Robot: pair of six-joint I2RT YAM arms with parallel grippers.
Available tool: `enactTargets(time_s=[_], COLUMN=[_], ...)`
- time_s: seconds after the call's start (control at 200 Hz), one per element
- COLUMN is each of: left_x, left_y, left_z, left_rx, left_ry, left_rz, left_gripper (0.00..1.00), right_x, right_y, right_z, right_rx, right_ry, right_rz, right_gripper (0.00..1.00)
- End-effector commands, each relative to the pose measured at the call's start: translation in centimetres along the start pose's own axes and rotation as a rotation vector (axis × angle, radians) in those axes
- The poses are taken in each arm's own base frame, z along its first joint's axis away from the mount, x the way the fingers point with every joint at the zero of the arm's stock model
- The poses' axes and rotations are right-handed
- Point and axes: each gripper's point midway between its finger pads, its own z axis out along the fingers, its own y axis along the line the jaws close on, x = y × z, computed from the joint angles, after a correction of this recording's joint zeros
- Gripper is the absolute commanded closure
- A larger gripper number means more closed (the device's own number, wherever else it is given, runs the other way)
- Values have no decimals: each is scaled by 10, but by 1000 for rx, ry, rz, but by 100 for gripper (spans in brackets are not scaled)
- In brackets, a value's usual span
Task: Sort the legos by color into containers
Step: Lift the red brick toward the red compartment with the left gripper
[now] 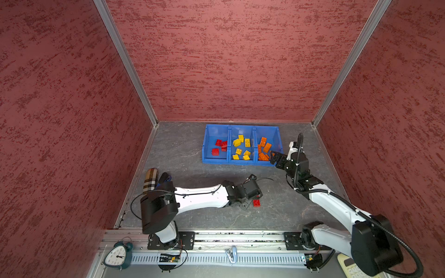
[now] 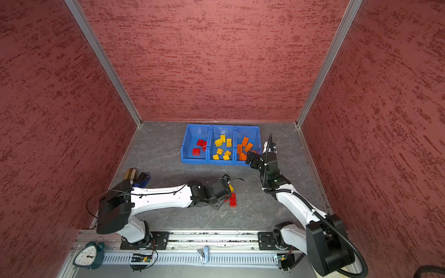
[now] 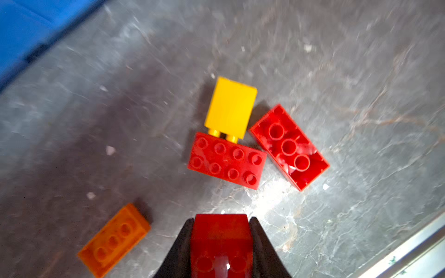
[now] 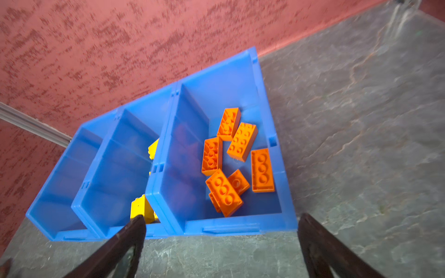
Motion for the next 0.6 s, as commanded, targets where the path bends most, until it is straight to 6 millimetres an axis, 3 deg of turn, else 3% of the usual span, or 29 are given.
enactTargets(time_s=[0.0,0.065,0.155,0.185,0.271,0.406,0.596], left_x=[-41,-62,-91,-98,-109,-124,-142], left_y=[43,71,124,147,189,235,275], left_z=[-20,-28,-33,-34,-25,3,44], left_rx=[-81,-124,-234,-279,-345,-414,-527], left_ry=[-127,-187,-267,-284,-307,-297,-214], left_rz=[-71,-101,-200,-260,-400,-486,-514], left_gripper=[74,73,71,71,69,70,64], right_x=[-23,-26,-30,-31,-30,-24,-12], right_y=[15,13,12,11,6,14,17], right_z=[0,-2,-7,-9,-16,-25,-25], right_rx=[-44,-36,-35,-34,-17,-81,-72], right_ry=[-55,-79,-101,-104,-119,-109,25], right_rz=[37,40,24,16,-4,-70,-107], right_gripper=[1,1,1,1,1,1,1])
